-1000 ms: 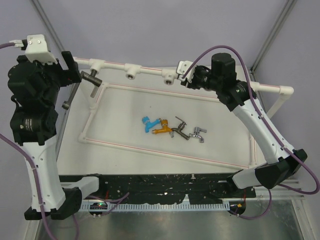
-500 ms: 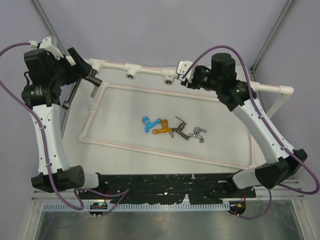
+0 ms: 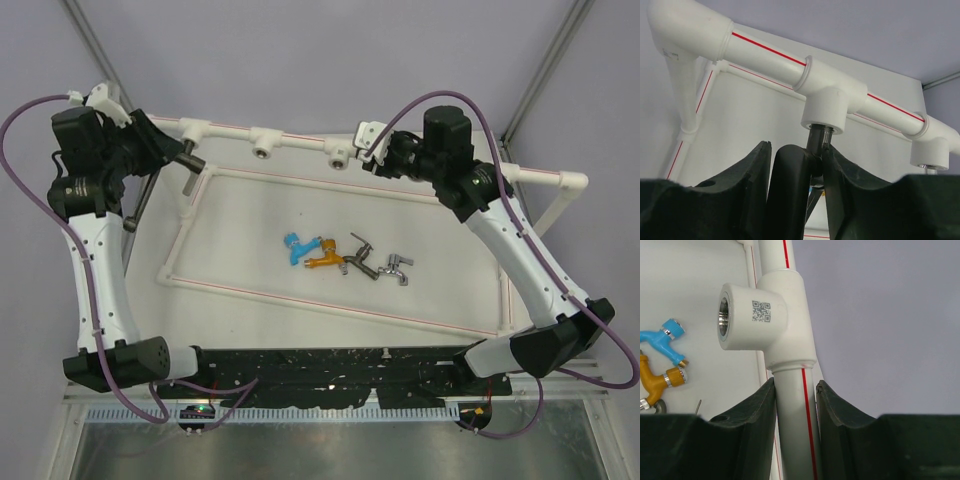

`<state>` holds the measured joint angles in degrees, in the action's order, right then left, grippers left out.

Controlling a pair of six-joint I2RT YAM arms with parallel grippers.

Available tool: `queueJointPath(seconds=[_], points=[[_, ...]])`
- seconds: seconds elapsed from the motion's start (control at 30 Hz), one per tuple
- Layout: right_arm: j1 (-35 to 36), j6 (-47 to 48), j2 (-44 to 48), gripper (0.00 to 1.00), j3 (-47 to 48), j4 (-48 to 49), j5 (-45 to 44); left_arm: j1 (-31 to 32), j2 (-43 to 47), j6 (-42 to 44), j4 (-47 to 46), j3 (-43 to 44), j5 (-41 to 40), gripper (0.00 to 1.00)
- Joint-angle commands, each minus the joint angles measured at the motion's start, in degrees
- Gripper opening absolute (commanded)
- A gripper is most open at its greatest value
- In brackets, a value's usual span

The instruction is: Install the water faucets

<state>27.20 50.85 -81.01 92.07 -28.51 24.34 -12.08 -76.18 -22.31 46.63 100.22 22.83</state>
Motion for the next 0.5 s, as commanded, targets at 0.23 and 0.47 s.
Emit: queueJointPath(seconds=[0.23,0.47], points=[[1.01,-6.38,-4.15,0.05,-2.69,-3.48,4.58,11.54,0.86,11.83,5.74,8.58,-8.57,0.0],[1.01,-6.47,-4.5,0.05,-2.34,-3.48,4.58,26.82,-0.9,28.7,8.13,8.86,-31.16,0.0]])
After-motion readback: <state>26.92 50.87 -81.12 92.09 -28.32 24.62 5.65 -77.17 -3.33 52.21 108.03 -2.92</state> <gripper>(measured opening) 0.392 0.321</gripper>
